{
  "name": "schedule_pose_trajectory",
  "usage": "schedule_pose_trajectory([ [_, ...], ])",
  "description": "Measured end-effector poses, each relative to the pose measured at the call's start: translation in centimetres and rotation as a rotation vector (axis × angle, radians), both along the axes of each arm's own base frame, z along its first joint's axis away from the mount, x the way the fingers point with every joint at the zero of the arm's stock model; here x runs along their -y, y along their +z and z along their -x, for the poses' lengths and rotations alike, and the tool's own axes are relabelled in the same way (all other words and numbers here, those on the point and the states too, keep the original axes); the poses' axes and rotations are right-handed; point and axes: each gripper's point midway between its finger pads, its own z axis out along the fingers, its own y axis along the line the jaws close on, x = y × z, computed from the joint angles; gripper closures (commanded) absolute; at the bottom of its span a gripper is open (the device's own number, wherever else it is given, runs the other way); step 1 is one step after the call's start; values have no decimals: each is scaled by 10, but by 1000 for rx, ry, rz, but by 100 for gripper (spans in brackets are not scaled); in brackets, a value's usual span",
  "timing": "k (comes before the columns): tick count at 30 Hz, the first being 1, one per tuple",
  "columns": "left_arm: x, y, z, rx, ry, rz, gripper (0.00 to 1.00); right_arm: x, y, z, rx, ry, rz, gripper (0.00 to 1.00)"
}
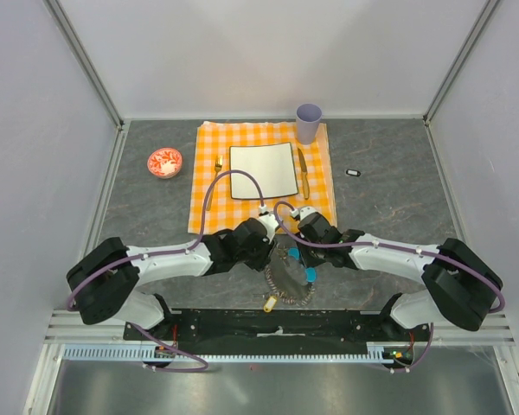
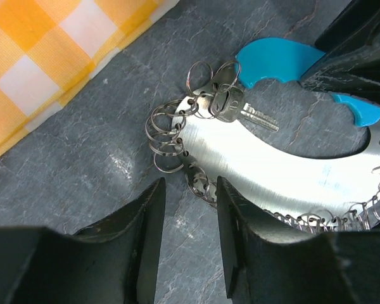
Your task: Put the keys on the keyring
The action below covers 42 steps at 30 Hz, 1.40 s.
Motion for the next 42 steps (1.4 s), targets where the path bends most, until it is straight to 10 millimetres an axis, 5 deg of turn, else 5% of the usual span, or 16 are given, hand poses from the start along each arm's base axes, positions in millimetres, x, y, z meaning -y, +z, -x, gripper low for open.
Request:
schedule_pose_trajectory([
  [10,8,0,-4,15,10,-21,56,0,0,0,6,-1,-8,78],
  [19,1,-8,0,3,18,-75,70,0,0,0,9,-1,-11,78],
  [42,2,-14,-3,-5,30,-100,71,-1,0,1,6,3,-16,78],
])
